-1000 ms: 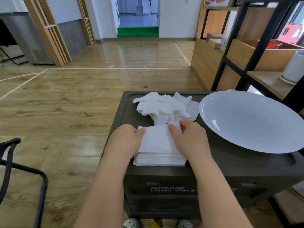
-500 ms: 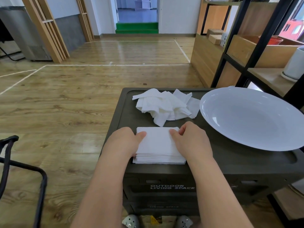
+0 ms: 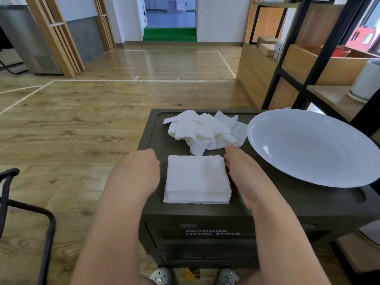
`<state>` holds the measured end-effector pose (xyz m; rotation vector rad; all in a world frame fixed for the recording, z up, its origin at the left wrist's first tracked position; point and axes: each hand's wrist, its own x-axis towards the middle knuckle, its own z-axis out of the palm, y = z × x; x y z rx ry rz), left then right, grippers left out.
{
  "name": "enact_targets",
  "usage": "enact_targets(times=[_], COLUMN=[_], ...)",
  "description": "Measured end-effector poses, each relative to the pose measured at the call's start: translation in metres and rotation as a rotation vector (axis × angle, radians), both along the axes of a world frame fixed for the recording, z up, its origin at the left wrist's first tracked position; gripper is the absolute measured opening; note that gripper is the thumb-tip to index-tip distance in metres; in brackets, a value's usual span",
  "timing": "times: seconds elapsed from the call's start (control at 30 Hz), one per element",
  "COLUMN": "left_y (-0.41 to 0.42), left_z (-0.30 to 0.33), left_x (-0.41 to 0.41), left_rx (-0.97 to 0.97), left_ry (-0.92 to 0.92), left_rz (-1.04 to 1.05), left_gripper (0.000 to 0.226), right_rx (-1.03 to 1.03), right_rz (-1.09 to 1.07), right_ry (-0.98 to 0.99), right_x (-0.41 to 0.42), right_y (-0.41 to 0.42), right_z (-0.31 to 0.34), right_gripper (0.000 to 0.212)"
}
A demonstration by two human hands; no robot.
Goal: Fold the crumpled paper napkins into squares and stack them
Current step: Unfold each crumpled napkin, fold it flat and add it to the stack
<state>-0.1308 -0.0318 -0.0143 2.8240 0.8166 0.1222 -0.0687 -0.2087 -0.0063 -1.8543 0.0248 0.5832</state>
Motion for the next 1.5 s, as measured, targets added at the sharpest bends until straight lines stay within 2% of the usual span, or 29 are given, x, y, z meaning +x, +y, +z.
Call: enact_targets(times=[0.07, 0.13, 0.17, 0.27, 0.37, 0.57, 0.7, 0.97, 1.17, 1.5], left_y=[-0.010, -0.016, -0.018, -0.021, -0.032, -0.045, -0.046, -0.051, -0.051, -0.050], left_z=[-0.002, -0.003, -0.006, -0.014, -0.019, -0.030, -0.030, -0.025, -0.024, -0.025], left_x=[0.005, 0.010, 0.012, 0.014, 0.015, 0.020, 0.019, 0.014, 0.014, 0.014], left_rx=[-0.027, -0.102, -0.119, -0.167, -0.174, -0.078, -0.067, 0.028, 0.000, -0.002], left_ry=[-0.216, -0.389, -0.409, -0.350, -0.285, -0.116, -0.011, -0.042, -0.047, -0.022], left_rz=[-0.102, -0.169, -0.182, -0.230, -0.374, -0.388, -0.381, -0.367, -0.340, -0.329], left_gripper=[0.021, 0.024, 0.029, 0.044, 0.047, 0.053, 0.055, 0.057, 0.054, 0.053], right_rx=[-0.020, 0.003, 0.009, -0.006, -0.007, 0.044, 0.027, -0.021, 0.010, -0.021], right_rz=[0.028, 0.047, 0.051, 0.056, 0.070, 0.039, 0.075, 0.095, 0.107, 0.134], right_ry=[-0.030, -0.075, -0.093, -0.094, -0.097, -0.067, -0.039, -0.017, -0.041, -0.037], right_x=[-0.004, -0.008, -0.010, -0.011, -0.012, -0.010, -0.008, -0.009, -0.008, -0.012], right_y=[0.004, 0.005, 0.005, 0.007, 0.010, 0.006, 0.006, 0.006, 0.006, 0.007], right_z=[0.004, 0.005, 0.005, 0.004, 0.002, 0.001, 0.002, 0.005, 0.004, 0.006], right_gripper=[0.021, 0.024, 0.030, 0.046, 0.050, 0.041, 0.043, 0.046, 0.041, 0.048])
